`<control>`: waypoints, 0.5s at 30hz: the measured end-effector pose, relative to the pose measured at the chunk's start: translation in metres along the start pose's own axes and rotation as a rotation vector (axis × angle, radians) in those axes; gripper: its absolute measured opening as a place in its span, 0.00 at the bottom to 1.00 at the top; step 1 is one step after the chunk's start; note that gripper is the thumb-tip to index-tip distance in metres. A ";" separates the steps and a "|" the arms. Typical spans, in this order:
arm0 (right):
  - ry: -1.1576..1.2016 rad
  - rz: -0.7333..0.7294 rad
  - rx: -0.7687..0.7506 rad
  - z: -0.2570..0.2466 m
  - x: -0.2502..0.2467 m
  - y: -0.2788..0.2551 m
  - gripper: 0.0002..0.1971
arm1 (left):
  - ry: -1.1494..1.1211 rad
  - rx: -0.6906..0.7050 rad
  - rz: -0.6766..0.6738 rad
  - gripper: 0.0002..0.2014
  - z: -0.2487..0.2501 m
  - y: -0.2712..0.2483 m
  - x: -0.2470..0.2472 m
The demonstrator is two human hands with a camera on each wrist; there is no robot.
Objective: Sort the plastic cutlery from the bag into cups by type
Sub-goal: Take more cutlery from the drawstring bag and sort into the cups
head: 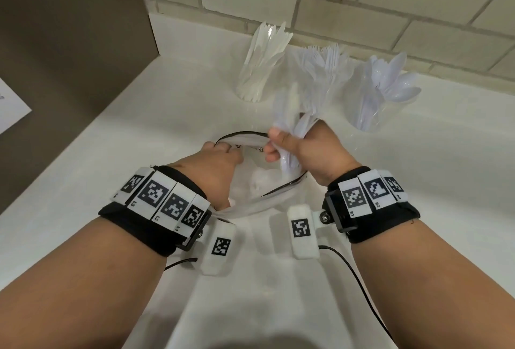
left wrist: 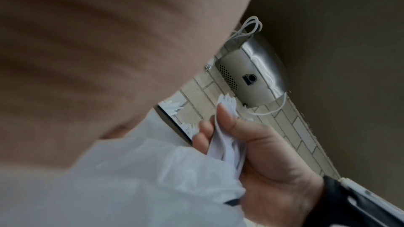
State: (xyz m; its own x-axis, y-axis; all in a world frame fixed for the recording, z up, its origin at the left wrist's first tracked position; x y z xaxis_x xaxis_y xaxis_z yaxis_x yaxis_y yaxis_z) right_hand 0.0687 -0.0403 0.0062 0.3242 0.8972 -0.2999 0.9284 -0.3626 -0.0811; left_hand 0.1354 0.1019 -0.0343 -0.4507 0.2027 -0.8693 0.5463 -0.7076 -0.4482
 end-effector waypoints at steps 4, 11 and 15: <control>0.322 0.249 -0.057 -0.017 -0.015 -0.002 0.10 | 0.063 -0.027 0.006 0.41 0.002 -0.004 -0.002; 0.405 0.394 -0.055 -0.034 -0.017 -0.002 0.07 | 0.110 -0.221 -0.086 0.42 -0.008 -0.003 -0.001; 0.405 0.251 0.141 -0.026 -0.013 0.002 0.11 | 0.079 -0.314 -0.083 0.39 -0.021 0.001 -0.001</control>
State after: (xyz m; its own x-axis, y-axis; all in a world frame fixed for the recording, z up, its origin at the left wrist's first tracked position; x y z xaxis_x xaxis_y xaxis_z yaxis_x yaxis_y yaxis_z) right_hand 0.0710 -0.0462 0.0347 0.6047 0.7939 0.0643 0.7884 -0.5852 -0.1895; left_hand 0.1517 0.1154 -0.0382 -0.4537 0.3113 -0.8350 0.7066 -0.4454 -0.5499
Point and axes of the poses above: each hand's wrist, its own y-axis towards the middle knuckle, its own x-axis out of the palm, z = x × y, the point moved 6 cm from there along y, towards the middle knuckle, and after that the axes turned 5 degrees about -y, right-handed, at the moved point
